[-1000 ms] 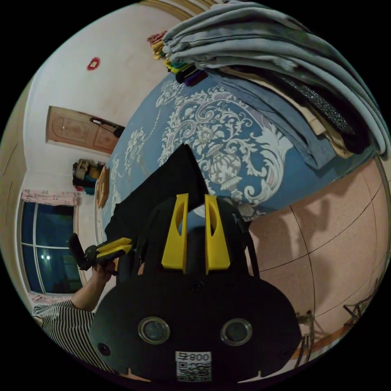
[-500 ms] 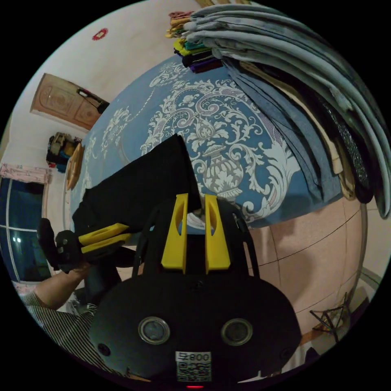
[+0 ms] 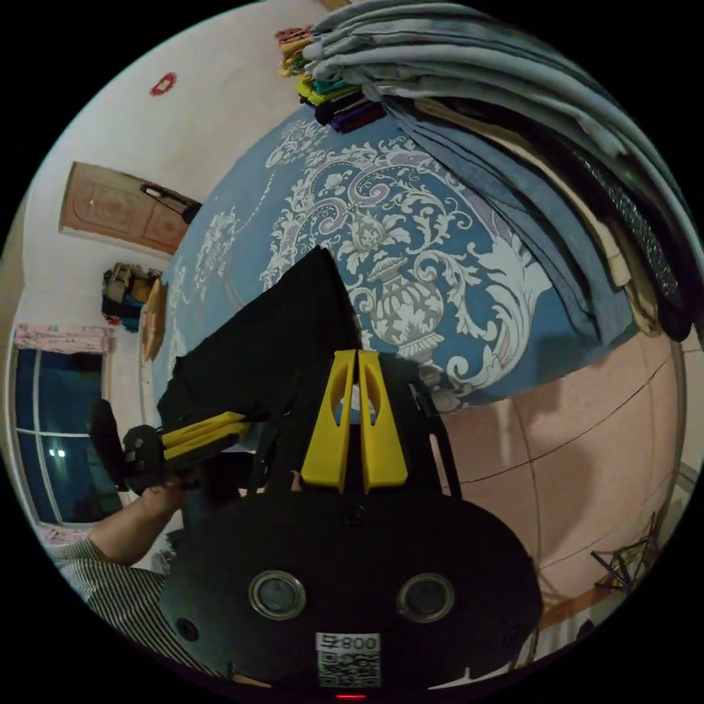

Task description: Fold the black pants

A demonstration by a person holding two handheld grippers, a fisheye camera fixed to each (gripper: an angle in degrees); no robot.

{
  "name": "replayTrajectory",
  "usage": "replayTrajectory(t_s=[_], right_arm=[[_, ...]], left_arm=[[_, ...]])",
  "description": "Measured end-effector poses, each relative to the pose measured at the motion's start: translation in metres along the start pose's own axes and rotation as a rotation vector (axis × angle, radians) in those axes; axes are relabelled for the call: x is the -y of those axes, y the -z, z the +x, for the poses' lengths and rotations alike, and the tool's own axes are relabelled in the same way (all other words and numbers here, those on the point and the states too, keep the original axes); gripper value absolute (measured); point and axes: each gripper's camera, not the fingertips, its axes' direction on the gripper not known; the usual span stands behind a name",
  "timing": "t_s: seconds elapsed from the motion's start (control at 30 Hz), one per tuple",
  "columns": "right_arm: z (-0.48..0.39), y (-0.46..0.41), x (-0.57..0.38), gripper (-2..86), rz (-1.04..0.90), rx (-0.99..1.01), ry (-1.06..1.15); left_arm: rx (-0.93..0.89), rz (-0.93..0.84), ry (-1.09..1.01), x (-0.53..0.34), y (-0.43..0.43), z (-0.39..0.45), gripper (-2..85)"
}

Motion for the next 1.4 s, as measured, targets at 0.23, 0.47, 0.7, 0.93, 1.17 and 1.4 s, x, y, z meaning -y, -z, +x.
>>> replayTrajectory(t_s=[0.23,0.47,0.7,0.93,1.17,1.4], right_arm=[[0.000,0.008,-0.018,0.3,0.061,0.245,-0.068],[-0.043,0.003,-0.028,0.2,0.119,0.373,-0.028],[-0.141,-0.019,-0.039,0.2,0.150,0.473,0.144],[-0.287,-0.088,-0.054,0.2,0.021,0.550,0.422],[-0.409,-0.195,-0.089,0.2,-0.229,0.532,0.605],[-0.469,-0.295,-0.113,0.3,-0.380,0.430,0.592]], left_arm=[[-0.028,0.041,0.043,-0.006,0.004,-0.008,2.0],[-0.059,0.096,0.089,-0.027,0.015,-0.027,1.9],[-0.080,0.213,0.199,-0.065,0.036,-0.059,2.0],[-0.152,0.346,0.351,-0.130,0.055,-0.101,2.2],[-0.232,0.375,0.483,-0.196,0.060,-0.148,1.9],[-0.328,0.371,0.561,-0.253,0.068,-0.195,0.7]])
